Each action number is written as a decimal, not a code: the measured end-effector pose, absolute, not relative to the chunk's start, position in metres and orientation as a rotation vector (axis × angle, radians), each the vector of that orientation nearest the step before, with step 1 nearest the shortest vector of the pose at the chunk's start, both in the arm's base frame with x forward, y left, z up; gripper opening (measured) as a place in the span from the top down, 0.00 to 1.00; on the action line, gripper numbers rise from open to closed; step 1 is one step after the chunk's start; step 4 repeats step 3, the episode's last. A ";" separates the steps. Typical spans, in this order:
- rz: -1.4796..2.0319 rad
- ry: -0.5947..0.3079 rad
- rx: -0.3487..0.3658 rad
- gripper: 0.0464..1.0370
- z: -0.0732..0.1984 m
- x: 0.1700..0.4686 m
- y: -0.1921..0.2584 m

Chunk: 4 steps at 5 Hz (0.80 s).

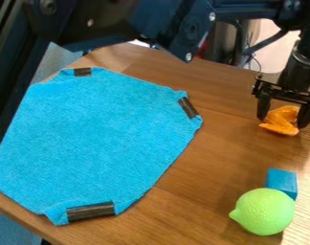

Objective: Move the from orange figure from the cloth to the right

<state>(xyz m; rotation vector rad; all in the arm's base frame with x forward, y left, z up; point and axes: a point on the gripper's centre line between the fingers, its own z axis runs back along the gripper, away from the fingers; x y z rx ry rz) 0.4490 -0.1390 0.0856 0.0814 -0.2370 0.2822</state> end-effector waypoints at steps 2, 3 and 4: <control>0.282 -0.226 -0.127 0.04 0.144 0.444 -0.117; 0.293 -0.222 -0.006 0.04 0.177 0.416 -0.083; 0.293 -0.222 -0.006 0.04 0.177 0.416 -0.083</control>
